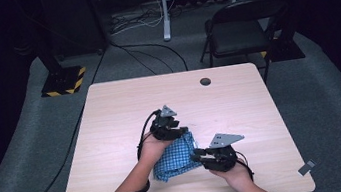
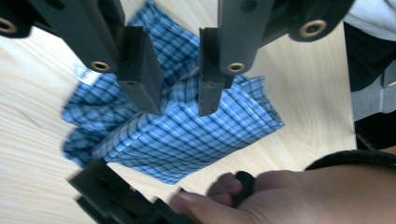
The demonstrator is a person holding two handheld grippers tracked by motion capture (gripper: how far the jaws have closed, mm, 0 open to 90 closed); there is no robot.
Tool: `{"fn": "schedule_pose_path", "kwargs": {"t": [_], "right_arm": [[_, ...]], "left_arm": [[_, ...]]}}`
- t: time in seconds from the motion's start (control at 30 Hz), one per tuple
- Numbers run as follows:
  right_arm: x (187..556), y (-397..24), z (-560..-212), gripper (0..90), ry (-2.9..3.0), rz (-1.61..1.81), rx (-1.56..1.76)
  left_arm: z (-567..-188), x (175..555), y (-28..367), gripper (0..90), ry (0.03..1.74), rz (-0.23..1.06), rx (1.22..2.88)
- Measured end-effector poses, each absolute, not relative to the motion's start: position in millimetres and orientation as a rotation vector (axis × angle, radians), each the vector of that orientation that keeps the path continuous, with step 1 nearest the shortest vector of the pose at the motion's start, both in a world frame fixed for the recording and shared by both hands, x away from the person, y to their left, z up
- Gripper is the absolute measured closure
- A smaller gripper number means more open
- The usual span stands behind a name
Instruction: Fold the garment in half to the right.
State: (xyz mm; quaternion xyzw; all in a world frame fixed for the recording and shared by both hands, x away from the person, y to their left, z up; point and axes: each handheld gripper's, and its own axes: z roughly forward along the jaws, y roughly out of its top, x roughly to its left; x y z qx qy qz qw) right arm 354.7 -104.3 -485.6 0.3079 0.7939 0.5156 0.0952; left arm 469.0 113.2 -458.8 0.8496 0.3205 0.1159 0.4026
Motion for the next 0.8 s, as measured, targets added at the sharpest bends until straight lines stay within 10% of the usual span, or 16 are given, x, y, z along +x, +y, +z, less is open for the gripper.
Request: {"fn": "schedule_pose_path", "kwargs": {"t": [0.8], "right_arm": [[362, -99, -462, 48.0, 2.296, 1.488, 0.860]], "left_arm": [[-446, 457, 161, 26.4, 0.860, 0.331, 2.089]]}}
